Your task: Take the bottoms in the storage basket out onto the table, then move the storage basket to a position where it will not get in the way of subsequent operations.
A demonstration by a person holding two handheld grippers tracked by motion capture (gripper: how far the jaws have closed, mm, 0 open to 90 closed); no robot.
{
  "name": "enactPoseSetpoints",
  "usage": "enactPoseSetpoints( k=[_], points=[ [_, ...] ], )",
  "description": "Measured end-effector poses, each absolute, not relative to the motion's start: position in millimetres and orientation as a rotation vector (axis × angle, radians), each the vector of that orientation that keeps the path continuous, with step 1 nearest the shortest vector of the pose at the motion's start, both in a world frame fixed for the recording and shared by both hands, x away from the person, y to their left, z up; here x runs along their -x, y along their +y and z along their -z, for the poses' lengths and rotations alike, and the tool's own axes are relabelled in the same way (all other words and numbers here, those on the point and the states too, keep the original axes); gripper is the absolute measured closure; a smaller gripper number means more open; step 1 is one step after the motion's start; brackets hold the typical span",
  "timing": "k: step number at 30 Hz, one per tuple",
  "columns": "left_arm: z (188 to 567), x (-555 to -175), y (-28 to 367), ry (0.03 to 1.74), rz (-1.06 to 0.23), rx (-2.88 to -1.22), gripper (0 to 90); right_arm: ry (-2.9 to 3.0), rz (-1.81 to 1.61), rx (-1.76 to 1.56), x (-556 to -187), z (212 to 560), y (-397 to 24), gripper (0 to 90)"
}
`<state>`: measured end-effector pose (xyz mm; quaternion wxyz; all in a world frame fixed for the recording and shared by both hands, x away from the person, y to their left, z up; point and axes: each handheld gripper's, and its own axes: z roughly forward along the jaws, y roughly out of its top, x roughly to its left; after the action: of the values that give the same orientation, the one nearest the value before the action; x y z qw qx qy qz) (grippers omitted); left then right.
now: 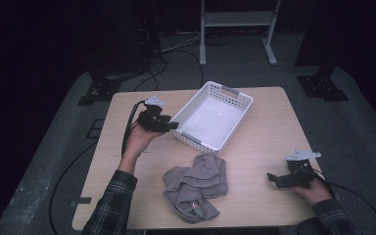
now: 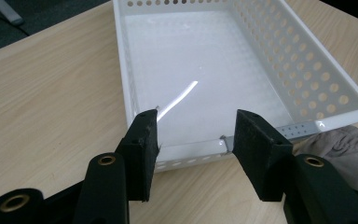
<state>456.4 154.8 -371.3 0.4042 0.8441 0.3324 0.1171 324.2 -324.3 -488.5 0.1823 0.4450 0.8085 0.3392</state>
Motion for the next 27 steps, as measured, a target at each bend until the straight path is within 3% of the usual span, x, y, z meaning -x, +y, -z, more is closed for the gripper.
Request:
enactPoseSetpoints(
  k=[27],
  points=[
    [381.5, -495.6, 145.6, 0.931, -0.321, -2.099, 44.9, 2.283, -0.957, -1.257, -324.3, 488.5, -324.5, 0.0]
  ],
)
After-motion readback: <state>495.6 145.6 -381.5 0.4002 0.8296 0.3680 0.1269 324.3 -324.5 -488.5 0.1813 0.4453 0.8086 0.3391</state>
